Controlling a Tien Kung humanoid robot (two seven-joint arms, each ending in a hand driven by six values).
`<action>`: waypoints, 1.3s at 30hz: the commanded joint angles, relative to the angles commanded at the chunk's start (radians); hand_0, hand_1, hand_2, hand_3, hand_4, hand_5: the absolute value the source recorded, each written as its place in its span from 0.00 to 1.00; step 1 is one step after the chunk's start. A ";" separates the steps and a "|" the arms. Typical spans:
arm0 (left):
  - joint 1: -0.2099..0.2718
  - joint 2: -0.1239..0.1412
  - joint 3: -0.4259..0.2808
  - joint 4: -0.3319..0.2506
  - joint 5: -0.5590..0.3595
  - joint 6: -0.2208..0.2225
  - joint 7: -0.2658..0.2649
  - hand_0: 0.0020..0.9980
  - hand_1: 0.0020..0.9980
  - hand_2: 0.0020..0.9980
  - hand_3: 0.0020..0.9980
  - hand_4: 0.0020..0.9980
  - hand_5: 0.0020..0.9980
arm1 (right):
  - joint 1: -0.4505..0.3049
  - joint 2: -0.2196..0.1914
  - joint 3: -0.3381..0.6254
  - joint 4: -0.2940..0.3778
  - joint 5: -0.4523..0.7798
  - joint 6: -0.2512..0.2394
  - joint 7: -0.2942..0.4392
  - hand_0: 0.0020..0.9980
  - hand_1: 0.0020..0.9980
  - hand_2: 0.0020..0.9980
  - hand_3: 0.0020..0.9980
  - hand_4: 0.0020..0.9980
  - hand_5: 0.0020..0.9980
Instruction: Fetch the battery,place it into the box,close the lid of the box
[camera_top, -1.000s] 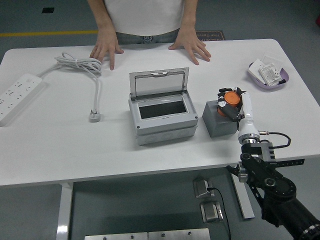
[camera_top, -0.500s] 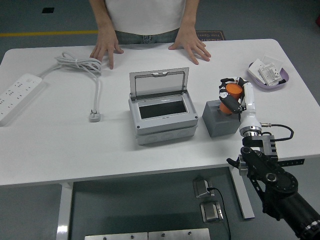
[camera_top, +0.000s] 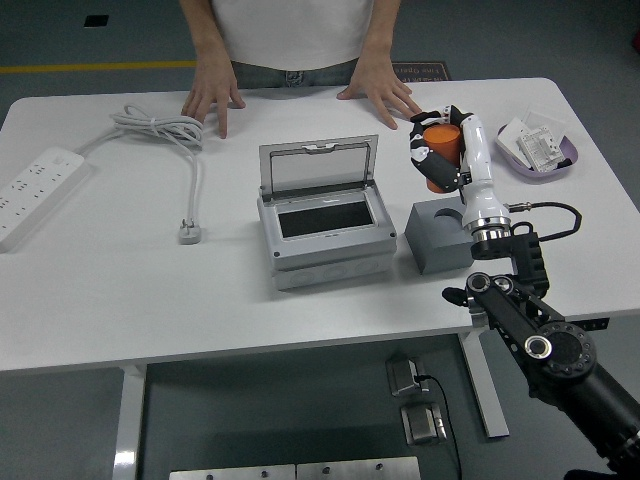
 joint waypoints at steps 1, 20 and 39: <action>0.000 0.000 -0.001 0.000 0.001 0.000 0.000 0.67 0.68 0.66 0.76 0.75 0.36 | 0.009 0.000 -0.012 0.001 -0.022 0.002 -0.017 0.23 0.19 0.25 0.25 0.00 0.00; -0.002 0.005 -0.008 0.000 0.005 0.001 0.002 0.67 0.68 0.66 0.76 0.75 0.37 | 0.183 0.041 -0.231 -0.151 -0.426 0.142 -0.294 0.12 0.18 0.26 0.26 0.00 0.00; -0.010 0.002 -0.011 0.000 0.011 0.001 0.003 0.67 0.68 0.66 0.76 0.75 0.38 | 0.305 0.009 -0.422 -0.196 -0.463 0.229 -0.339 0.13 0.19 0.26 0.26 0.00 0.00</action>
